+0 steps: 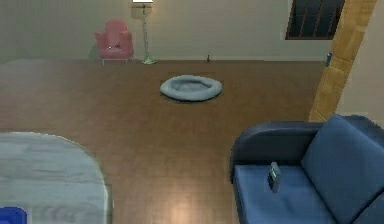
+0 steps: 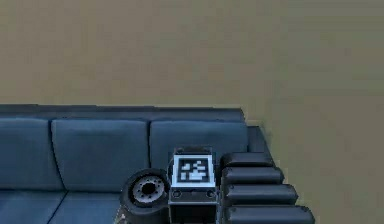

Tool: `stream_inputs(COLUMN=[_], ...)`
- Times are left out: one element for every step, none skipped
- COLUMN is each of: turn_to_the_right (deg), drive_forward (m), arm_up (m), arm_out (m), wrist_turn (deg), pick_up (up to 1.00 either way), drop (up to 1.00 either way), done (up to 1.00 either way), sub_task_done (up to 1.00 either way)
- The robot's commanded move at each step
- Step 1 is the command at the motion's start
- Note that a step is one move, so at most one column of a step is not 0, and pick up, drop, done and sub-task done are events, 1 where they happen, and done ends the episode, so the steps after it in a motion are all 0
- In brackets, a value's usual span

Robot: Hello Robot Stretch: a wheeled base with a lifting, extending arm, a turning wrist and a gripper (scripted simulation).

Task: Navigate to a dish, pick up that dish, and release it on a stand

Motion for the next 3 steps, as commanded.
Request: stream_inputs(turn_to_the_right=[3.0,0.0,3.0], drive_forward=[0.00,1.00,0.00], arm_up=[0.00,0.00,0.00], arm_out=[0.00,0.00,0.00], wrist_turn=[0.0,0.0,0.0], pick_up=[0.00,0.00,0.00], drop=[0.00,0.00,0.00], done=[0.00,0.00,0.00], sub_task_done=[0.00,0.00,0.00])
